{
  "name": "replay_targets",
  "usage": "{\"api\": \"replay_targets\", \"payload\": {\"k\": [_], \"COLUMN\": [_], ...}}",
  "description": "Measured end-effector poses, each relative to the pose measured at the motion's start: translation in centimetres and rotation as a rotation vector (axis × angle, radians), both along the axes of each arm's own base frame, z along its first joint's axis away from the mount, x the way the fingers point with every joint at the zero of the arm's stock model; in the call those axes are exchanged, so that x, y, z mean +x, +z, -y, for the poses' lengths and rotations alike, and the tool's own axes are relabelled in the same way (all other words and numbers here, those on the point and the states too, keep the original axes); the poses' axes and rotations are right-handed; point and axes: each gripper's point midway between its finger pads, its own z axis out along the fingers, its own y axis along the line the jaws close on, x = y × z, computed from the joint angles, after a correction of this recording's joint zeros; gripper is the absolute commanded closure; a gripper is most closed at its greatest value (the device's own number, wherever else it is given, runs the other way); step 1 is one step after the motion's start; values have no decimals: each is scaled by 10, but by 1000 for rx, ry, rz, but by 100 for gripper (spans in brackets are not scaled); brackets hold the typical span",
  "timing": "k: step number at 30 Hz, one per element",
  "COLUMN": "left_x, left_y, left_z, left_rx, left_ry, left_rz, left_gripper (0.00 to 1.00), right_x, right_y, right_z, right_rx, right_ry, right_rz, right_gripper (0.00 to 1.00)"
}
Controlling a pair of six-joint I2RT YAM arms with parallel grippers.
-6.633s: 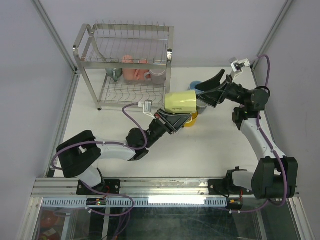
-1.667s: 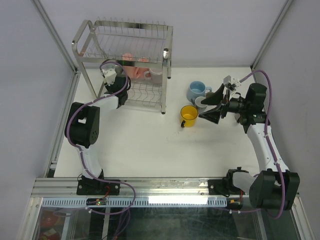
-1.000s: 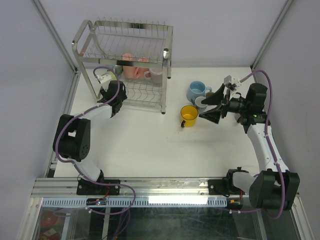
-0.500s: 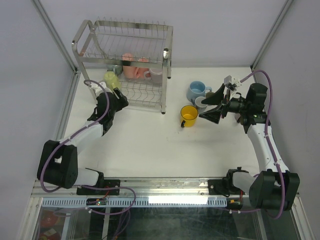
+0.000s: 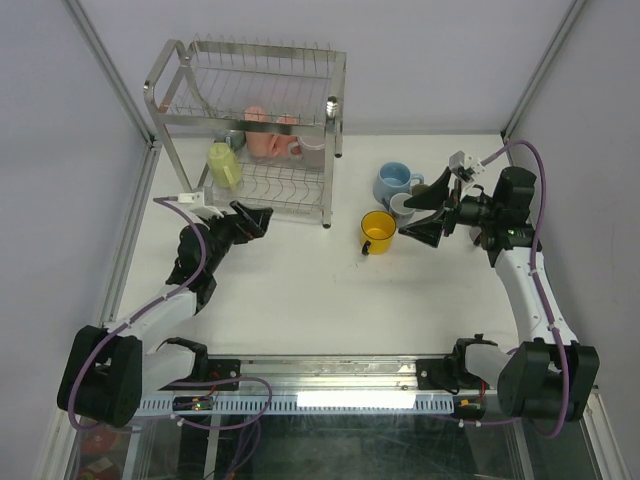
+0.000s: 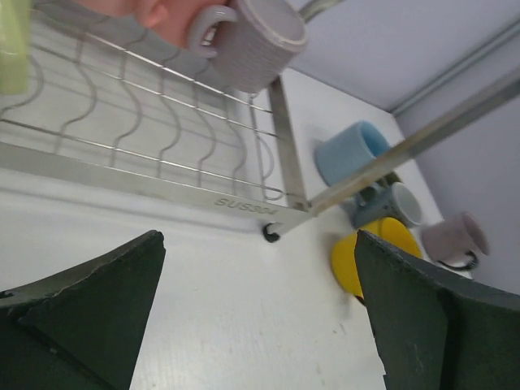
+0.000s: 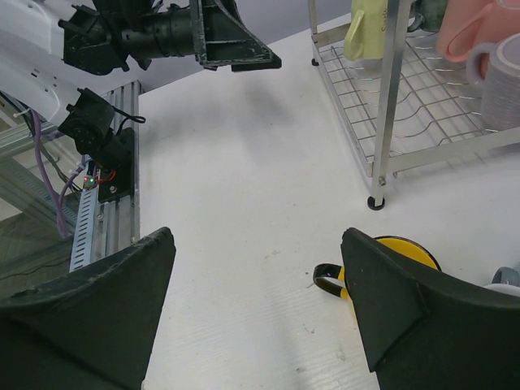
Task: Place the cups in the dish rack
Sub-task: Turn the cup upside down in the dish rack.
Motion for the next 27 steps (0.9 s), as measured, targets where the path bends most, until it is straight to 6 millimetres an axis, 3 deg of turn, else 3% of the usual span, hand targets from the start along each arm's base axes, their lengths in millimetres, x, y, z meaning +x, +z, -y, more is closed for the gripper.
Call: {"api": "replay_targets", "payload": {"k": [12, 21, 27], "left_x": [-42, -56, -63], "left_y": [30, 41, 34], "left_z": [52, 64, 67], "left_rx": [-266, -342, -354], "left_ry": [-333, -436, -470], "left_rz": [106, 121, 100], "left_gripper": [1, 1, 2], "right_x": [11, 23, 33], "right_y": [-16, -10, -25], "right_z": [21, 38, 55], "right_rx": [-56, -201, -337], "right_ry": [-88, -164, -221], "right_rz": [41, 111, 54], "right_gripper": [14, 12, 10]}}
